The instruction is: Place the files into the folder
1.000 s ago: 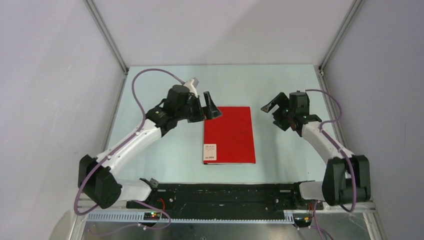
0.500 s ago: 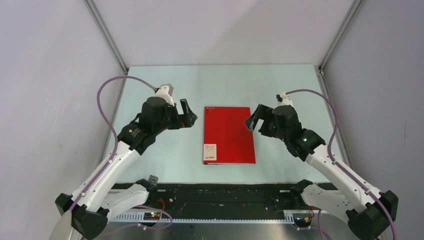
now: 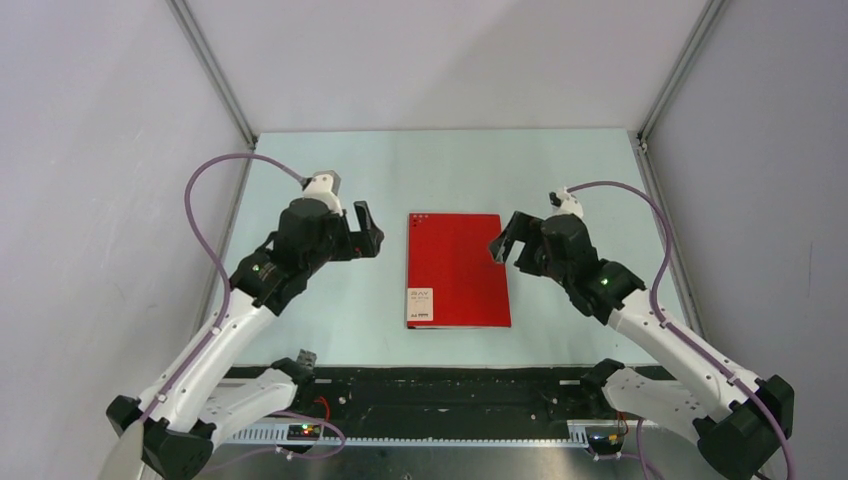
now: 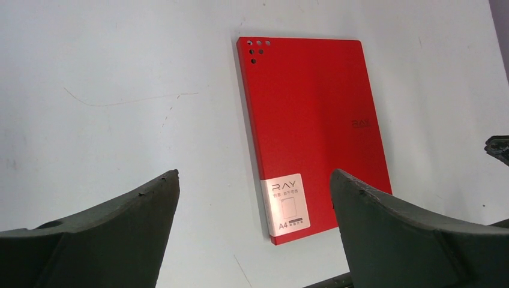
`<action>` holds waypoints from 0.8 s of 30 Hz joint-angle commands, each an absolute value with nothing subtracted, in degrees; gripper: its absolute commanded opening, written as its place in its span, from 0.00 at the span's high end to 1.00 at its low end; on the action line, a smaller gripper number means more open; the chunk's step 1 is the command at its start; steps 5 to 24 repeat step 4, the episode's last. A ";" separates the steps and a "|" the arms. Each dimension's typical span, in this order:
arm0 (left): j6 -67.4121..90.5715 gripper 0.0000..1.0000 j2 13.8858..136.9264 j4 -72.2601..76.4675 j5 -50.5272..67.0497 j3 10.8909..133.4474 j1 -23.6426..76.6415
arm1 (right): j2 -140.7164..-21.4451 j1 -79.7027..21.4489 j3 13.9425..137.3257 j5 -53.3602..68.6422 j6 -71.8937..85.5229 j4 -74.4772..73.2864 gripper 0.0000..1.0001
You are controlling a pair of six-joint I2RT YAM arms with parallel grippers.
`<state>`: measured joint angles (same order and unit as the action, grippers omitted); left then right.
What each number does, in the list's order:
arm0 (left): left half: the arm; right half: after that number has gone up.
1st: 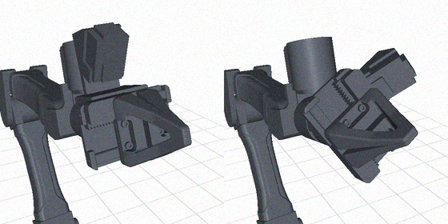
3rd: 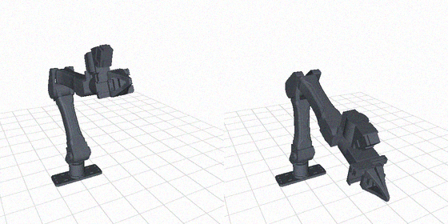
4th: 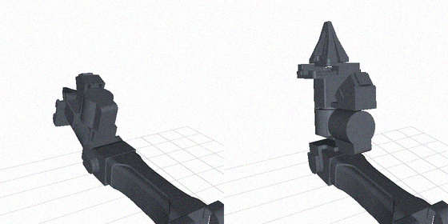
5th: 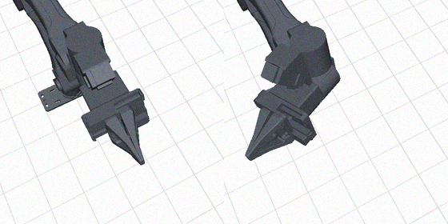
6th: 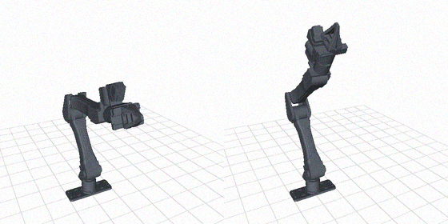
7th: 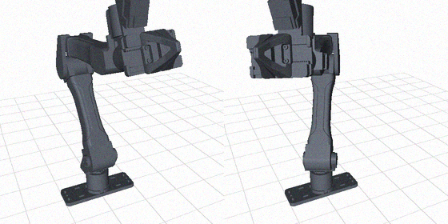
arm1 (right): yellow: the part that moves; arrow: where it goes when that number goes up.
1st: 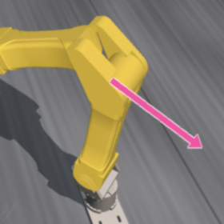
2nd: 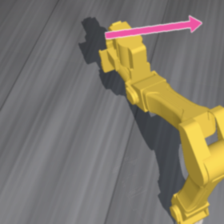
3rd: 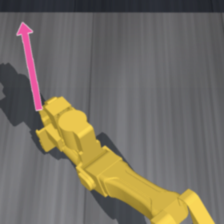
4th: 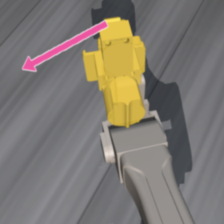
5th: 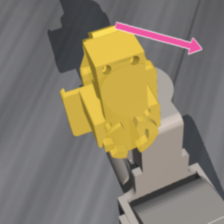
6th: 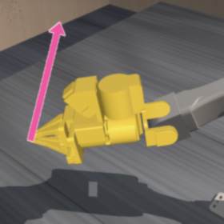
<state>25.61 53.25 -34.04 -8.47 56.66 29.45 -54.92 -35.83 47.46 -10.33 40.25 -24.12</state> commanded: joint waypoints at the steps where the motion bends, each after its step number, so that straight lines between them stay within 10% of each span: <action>1: 23.61 0.00 51.97 -33.23 -10.37 56.78 29.35 | -55.30 -35.97 47.51 -12.19 39.91 -21.21 0.01; 24: 23.92 0.00 52.09 -33.03 -10.34 56.76 29.36 | -55.38 -35.96 47.50 -11.84 39.90 -20.94 0.00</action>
